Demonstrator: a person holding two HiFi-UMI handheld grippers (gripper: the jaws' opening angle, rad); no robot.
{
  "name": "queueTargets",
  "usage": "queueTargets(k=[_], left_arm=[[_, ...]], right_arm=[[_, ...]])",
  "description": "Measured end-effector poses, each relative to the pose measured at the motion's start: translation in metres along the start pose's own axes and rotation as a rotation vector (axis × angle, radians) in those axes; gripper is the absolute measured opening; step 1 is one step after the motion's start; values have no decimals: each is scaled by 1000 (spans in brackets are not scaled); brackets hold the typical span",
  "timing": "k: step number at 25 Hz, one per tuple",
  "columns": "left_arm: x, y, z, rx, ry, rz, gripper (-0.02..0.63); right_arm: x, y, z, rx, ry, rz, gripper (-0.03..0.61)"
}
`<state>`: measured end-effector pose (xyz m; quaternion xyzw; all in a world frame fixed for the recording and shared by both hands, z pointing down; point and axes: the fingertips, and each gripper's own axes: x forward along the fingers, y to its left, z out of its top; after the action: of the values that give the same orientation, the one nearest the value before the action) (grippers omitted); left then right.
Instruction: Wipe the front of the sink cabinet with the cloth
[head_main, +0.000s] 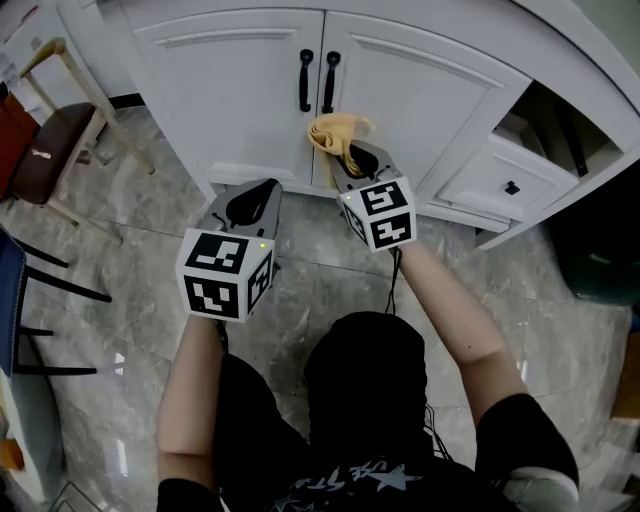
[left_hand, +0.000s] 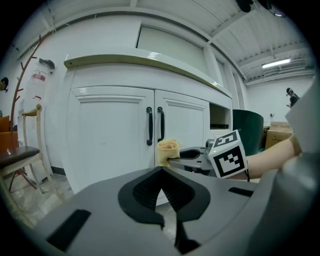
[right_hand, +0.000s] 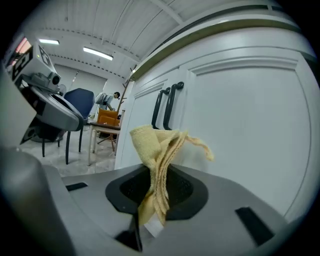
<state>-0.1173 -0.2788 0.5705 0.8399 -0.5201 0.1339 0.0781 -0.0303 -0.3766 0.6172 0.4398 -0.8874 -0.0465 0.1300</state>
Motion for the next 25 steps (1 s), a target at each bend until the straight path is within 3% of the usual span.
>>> queueTargets(k=[8,25], left_arm=[[6,5,-6,-18,6,-1,15],[42,-57,-8,18,20,-130,15]], right_arm=[[3,-29,-21,38,35,-76,83],[-125,-160,-82,210,70,-397,84]])
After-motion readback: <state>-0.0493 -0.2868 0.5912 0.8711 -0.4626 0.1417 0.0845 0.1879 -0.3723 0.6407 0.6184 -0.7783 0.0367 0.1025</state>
